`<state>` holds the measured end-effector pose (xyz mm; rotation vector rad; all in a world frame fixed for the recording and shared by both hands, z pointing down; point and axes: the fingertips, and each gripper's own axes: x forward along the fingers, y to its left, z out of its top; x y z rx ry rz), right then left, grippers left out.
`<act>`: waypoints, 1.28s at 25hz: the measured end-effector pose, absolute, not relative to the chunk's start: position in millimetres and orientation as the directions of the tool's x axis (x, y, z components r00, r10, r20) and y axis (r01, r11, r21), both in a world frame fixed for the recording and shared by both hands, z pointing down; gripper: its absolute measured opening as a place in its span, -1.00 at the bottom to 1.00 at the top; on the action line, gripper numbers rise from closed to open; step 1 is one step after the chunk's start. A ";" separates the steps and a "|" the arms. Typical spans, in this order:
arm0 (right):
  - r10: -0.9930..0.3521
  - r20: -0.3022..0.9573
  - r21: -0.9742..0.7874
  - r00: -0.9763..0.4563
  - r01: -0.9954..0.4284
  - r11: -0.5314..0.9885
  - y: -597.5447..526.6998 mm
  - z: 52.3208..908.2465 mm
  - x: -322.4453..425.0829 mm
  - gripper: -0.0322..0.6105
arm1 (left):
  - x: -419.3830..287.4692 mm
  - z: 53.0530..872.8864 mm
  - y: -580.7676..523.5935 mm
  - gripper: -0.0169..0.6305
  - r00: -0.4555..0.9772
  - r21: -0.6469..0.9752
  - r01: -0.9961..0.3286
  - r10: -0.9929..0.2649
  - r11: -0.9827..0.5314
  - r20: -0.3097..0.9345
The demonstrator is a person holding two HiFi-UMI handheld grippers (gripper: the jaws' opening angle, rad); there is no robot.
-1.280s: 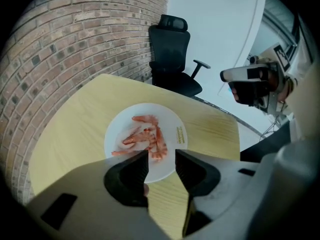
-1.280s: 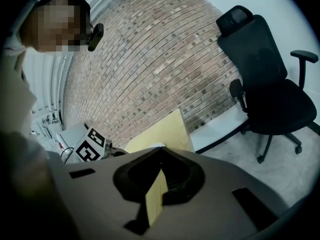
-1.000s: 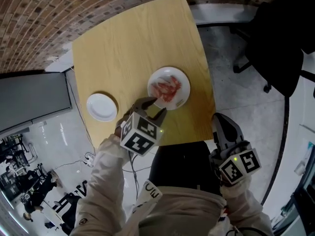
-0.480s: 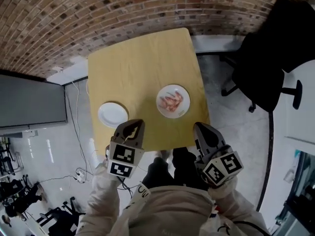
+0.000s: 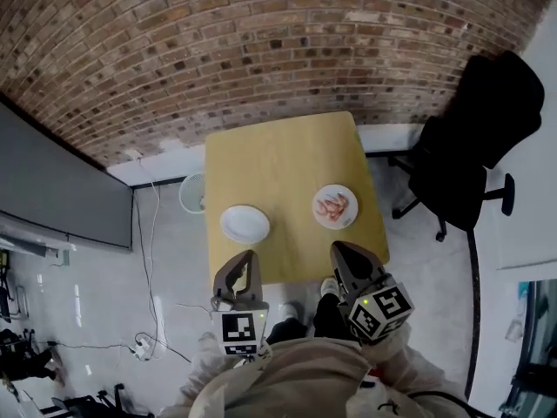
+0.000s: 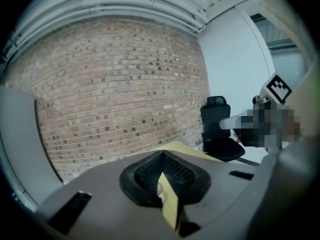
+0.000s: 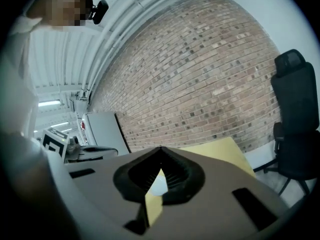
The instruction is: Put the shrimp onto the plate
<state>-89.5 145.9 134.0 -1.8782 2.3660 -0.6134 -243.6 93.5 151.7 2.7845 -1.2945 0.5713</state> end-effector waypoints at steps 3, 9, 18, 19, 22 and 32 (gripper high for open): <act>-0.960 0.151 -0.298 -0.238 -0.936 0.185 151.4 104.5 -120.1 -0.82 | -267.0 122.3 108.2 -0.91 0.607 -0.138 -0.748 -0.752 -0.650 0.256; -0.977 0.084 -0.244 -0.195 -0.955 0.169 182.9 65.1 -171.8 -0.83 | -309.1 64.3 140.8 -0.91 0.641 -0.091 -0.754 -0.758 -0.651 0.117; -0.978 0.044 -0.190 -0.202 -0.963 0.191 207.7 25.2 -197.4 -0.83 | -325.1 27.8 167.8 -0.91 0.631 -0.124 -0.766 -0.775 -0.631 0.039; -0.979 0.041 -0.185 -0.200 -0.964 0.189 209.0 23.0 -195.6 -0.83 | -322.2 26.5 170.6 -0.91 0.634 -0.126 -0.763 -0.772 -0.634 0.039; -0.978 0.035 -0.180 -0.204 -0.964 0.195 210.2 18.9 -192.7 -0.83 | -315.7 22.4 175.0 -0.91 0.632 -0.126 -0.766 -0.774 -0.631 0.034; -0.971 0.046 -0.166 -0.233 -0.961 0.222 215.8 19.3 -185.1 -0.83 | -299.3 27.1 179.3 -0.91 0.633 -0.100 -0.766 -0.772 -0.636 0.059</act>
